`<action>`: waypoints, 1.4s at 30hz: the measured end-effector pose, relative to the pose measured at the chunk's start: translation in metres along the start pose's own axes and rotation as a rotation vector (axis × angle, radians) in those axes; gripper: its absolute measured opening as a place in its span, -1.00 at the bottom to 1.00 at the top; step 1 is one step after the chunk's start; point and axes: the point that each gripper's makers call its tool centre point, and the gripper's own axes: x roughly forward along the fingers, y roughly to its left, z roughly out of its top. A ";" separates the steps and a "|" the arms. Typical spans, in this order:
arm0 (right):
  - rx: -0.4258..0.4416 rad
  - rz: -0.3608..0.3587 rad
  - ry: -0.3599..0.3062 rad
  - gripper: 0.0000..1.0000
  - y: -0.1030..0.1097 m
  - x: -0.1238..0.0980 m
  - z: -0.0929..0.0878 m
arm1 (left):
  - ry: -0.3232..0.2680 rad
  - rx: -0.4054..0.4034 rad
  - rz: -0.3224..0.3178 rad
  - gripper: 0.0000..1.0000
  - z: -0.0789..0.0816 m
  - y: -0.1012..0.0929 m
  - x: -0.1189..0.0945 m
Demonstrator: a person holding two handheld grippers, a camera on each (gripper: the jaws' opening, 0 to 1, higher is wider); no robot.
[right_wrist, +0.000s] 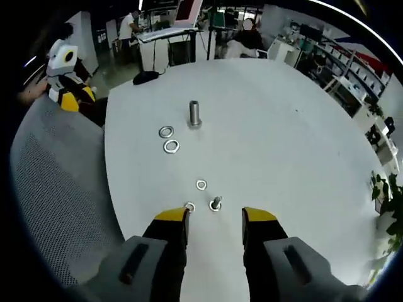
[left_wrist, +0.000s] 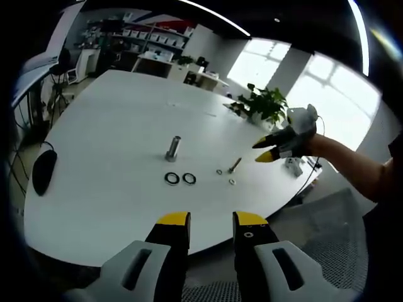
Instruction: Place the washer onto the threaded stud by aligning its center hole with the stud, sliding it down to the base, and recovering from edge contact or off-axis alignment until the washer reaches the visible bottom stop.
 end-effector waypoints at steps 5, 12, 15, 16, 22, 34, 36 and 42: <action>-0.001 0.031 0.017 -0.31 0.012 0.006 -0.005 | 0.003 0.001 -0.001 -0.51 -0.001 0.000 0.000; -0.028 0.083 0.072 -0.34 0.027 0.013 -0.015 | 0.007 0.006 -0.003 -0.51 -0.001 -0.001 0.000; -0.045 0.085 0.097 -0.35 0.028 0.017 -0.019 | 0.010 0.007 -0.005 -0.51 -0.002 -0.001 0.000; -0.055 0.087 0.106 -0.35 0.028 0.018 -0.020 | 0.009 0.006 -0.006 -0.51 -0.002 -0.001 0.000; -0.088 0.099 0.143 -0.37 0.032 0.025 -0.023 | 0.011 0.005 -0.005 -0.51 -0.002 -0.001 0.000; -0.179 0.151 0.219 -0.43 0.044 0.043 -0.028 | 0.033 0.026 -0.001 -0.54 -0.006 0.000 0.001; -0.206 0.158 0.234 -0.44 0.045 0.046 -0.029 | 0.034 0.026 0.000 -0.54 -0.006 0.000 0.001; -0.234 0.175 0.266 -0.44 0.046 0.055 -0.032 | 0.033 0.023 0.001 -0.55 -0.005 0.000 0.001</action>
